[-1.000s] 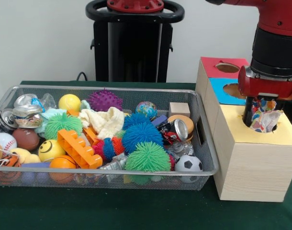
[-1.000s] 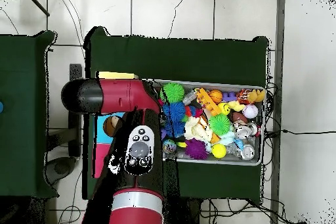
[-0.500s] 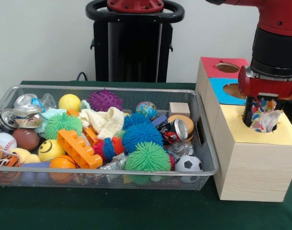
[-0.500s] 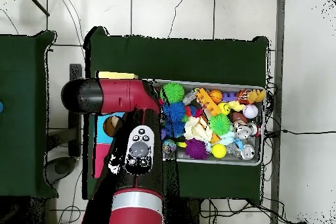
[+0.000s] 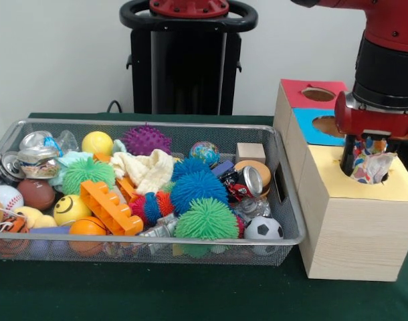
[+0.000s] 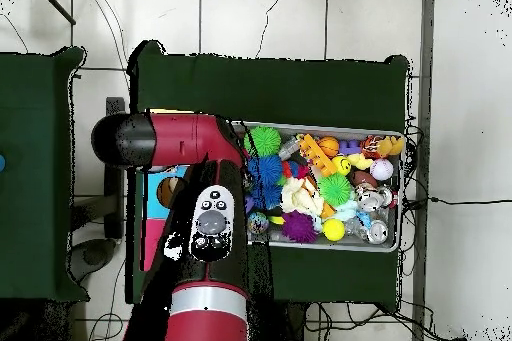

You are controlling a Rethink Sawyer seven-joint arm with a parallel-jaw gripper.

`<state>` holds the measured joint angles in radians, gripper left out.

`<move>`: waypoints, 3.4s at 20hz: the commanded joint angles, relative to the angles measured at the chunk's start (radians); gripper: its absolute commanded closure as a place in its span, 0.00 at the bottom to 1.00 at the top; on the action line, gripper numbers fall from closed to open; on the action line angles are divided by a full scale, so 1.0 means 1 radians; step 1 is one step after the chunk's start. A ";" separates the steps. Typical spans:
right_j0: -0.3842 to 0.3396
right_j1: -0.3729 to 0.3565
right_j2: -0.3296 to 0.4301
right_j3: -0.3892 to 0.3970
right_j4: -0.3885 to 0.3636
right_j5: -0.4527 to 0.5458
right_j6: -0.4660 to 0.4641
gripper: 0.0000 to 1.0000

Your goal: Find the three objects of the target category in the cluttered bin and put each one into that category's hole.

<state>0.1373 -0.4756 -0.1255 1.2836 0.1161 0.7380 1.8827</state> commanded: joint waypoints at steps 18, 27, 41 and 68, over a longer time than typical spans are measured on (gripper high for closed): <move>-0.022 -0.175 0.037 -0.022 -0.032 0.342 0.004 0.00; -0.031 -0.170 0.053 -0.022 -0.037 0.356 0.006 1.00; -0.047 -0.141 0.076 -0.018 -0.049 0.307 0.027 1.00; -0.050 -0.066 0.099 0.094 -0.050 0.054 0.068 1.00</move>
<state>0.1141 -0.6112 -0.1115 1.2626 0.0956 0.8760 1.8827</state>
